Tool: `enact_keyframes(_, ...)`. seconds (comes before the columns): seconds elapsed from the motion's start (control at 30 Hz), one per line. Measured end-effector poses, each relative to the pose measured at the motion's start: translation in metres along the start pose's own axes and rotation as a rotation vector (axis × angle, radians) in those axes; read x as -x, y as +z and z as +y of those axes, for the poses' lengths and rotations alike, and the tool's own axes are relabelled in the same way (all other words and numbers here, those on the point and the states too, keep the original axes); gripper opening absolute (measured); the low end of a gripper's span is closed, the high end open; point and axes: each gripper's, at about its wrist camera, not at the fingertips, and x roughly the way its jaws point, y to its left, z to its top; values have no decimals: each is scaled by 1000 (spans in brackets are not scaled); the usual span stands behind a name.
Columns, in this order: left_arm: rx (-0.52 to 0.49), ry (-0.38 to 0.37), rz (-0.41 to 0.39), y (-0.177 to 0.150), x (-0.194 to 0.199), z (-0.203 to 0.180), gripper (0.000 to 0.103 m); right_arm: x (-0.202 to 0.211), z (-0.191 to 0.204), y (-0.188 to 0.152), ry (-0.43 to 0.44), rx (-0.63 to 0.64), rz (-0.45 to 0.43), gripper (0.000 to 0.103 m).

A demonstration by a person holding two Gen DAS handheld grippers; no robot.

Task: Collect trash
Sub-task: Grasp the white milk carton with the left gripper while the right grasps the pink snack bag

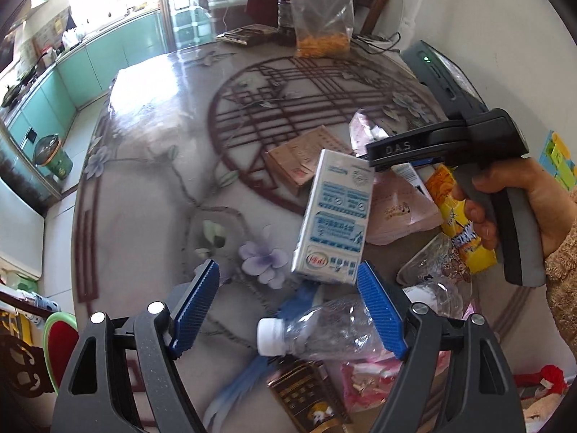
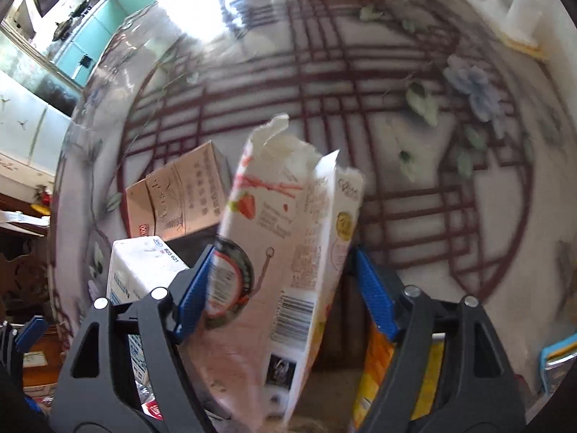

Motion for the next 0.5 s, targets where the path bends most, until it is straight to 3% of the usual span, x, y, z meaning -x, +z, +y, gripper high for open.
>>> enact_keyframes(0.03, -4, 2, 8, 2, -3, -4, 75, 0, 1, -1, 6, 12, -10, 62)
enact_keyframes(0.13, -11, 7, 38, 10, -15, -13, 75, 5, 2, -2, 76, 40, -21, 56)
enact_keyframes(0.5, -36, 30, 104, 39, -65, -35, 75, 77, -35, -16, 198, -29, -175, 56)
